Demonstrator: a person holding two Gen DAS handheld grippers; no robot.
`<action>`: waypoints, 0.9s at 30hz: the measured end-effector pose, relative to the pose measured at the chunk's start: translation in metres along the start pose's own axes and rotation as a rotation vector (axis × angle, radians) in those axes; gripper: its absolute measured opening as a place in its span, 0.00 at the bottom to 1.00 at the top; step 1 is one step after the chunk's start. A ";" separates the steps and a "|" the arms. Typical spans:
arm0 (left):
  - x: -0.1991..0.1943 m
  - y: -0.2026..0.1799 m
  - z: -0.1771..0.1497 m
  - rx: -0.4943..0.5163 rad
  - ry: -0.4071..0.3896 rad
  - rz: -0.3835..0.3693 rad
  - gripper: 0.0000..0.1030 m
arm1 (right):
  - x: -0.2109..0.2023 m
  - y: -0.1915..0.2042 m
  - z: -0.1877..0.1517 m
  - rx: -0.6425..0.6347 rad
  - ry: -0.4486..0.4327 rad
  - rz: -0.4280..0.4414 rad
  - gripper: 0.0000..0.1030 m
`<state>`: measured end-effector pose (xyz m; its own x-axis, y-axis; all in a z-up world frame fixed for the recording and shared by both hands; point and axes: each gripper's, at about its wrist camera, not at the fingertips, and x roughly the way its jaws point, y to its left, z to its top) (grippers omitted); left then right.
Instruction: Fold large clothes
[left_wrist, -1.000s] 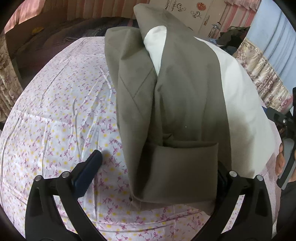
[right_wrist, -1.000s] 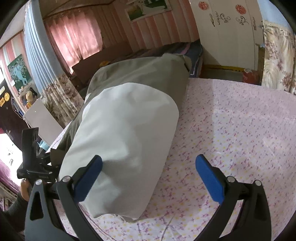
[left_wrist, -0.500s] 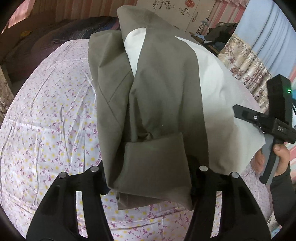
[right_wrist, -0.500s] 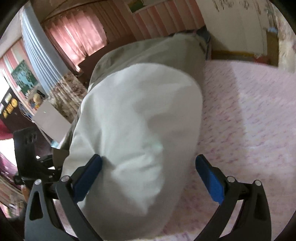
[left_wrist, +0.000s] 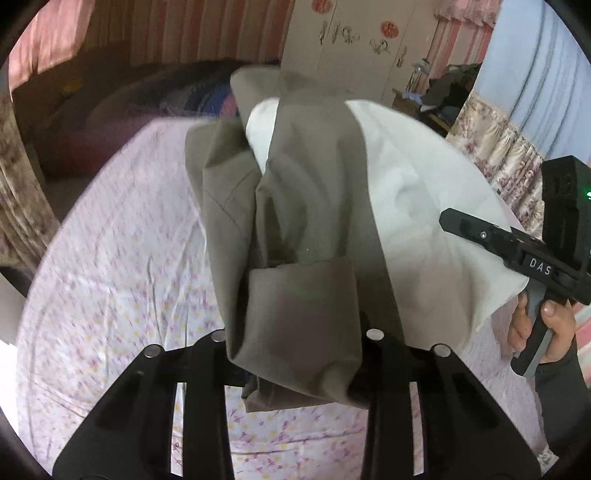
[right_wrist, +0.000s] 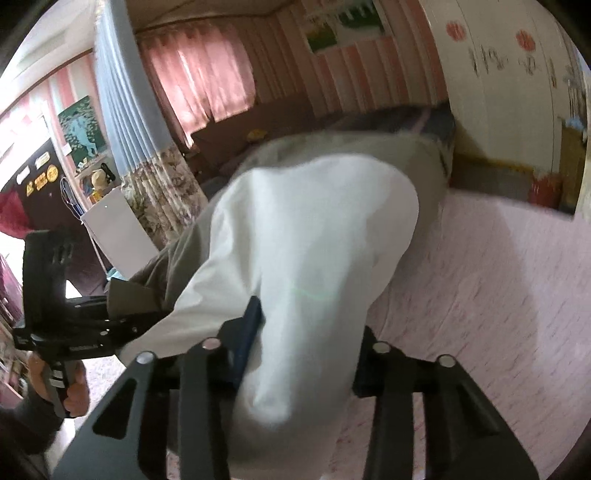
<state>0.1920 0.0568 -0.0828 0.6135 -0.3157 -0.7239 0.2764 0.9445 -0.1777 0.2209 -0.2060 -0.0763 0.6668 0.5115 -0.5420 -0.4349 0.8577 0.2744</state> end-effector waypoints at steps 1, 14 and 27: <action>-0.005 -0.006 0.005 0.003 -0.018 0.003 0.30 | -0.009 0.002 0.006 -0.023 -0.024 -0.014 0.33; -0.027 -0.140 -0.033 0.073 -0.043 -0.241 0.30 | -0.176 -0.040 -0.029 -0.085 -0.078 -0.194 0.31; -0.013 -0.142 -0.103 0.100 0.073 -0.193 0.81 | -0.182 -0.088 -0.091 -0.094 0.131 -0.196 0.70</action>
<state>0.0688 -0.0644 -0.1167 0.4879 -0.4788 -0.7299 0.4574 0.8524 -0.2534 0.0829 -0.3792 -0.0742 0.6624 0.3191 -0.6777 -0.3632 0.9281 0.0820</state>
